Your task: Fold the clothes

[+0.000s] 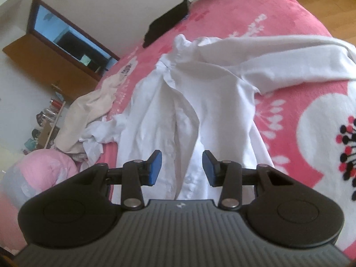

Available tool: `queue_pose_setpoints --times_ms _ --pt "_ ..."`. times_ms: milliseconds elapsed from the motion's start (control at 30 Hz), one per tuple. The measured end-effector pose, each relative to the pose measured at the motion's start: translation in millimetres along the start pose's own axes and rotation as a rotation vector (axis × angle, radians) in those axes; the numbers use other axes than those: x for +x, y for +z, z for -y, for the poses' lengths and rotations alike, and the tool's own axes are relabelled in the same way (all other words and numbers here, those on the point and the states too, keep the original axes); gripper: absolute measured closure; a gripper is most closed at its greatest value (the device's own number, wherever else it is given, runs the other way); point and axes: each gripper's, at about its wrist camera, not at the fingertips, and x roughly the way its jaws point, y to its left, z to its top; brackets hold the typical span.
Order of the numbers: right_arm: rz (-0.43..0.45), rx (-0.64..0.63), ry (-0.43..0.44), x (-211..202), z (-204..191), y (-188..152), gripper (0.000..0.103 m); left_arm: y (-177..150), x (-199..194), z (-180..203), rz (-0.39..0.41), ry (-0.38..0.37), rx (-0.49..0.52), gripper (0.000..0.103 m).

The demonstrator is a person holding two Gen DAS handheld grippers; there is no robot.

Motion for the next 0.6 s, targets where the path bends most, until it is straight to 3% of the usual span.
queue_pose_setpoints --times_ms 100,233,333,600 --pt "0.012 -0.023 -0.006 -2 -2 1 0.063 0 5 12 -0.012 0.032 0.073 0.082" --pt "0.019 -0.097 -0.051 4 -6 8 0.063 1 8 20 -0.021 0.050 0.116 0.099" --pt "0.013 -0.201 -0.117 19 -20 20 0.063 0 5 23 -0.002 0.067 0.123 0.101" --pt "-0.041 -0.537 -0.243 101 -59 41 0.063 -3 -7 14 0.037 -0.034 0.036 0.101"
